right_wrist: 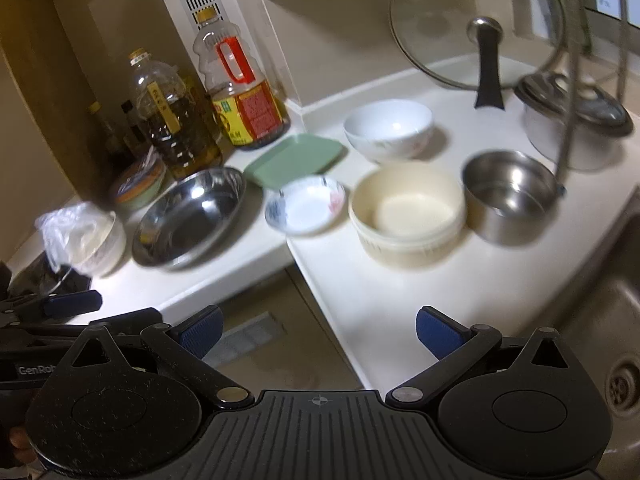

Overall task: Organize plates and bowls
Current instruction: 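Move the left gripper toward the pale green square plate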

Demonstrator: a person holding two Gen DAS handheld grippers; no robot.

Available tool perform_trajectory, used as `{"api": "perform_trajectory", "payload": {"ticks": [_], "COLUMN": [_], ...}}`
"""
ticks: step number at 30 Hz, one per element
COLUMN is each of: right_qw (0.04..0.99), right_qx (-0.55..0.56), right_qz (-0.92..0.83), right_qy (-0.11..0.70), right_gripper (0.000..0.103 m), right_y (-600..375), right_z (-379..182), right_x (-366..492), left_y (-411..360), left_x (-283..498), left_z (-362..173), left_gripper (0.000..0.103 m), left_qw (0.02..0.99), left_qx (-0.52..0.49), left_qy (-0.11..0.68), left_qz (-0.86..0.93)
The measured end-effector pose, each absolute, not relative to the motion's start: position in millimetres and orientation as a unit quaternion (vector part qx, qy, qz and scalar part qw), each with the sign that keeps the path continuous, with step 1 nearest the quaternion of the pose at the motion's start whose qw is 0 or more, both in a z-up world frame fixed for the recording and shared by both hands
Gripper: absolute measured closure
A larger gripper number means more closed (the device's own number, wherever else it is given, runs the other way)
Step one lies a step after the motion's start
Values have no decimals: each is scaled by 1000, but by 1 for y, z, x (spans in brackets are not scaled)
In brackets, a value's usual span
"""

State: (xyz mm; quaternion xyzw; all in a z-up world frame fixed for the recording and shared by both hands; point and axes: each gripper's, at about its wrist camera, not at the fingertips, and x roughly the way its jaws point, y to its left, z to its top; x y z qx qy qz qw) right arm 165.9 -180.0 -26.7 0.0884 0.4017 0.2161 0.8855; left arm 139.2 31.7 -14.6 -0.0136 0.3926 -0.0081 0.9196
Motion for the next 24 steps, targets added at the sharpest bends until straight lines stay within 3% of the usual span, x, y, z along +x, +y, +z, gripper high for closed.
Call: {"api": "perform_trajectory", "payload": {"ticks": [17,20,24], "right_qw": [898,891,881], "right_qx": [110,114,120], "right_qz": [151,152,158], "right_qy": [398,413,430], "right_gripper": [1,10,13], "right_y": [-113,-107,-99], "right_z": [-30,-33,-37], "right_x": [285,304,329], "left_y": [106,113,119], "left_x": [273,290,316], "left_z": [-22,-23,-23], "left_gripper": [14,15,15], "left_qw": [910,906,903], "left_qx": [25,26,31], "left_qy": [406,413,418], "left_qz": [-80,-91,-95]}}
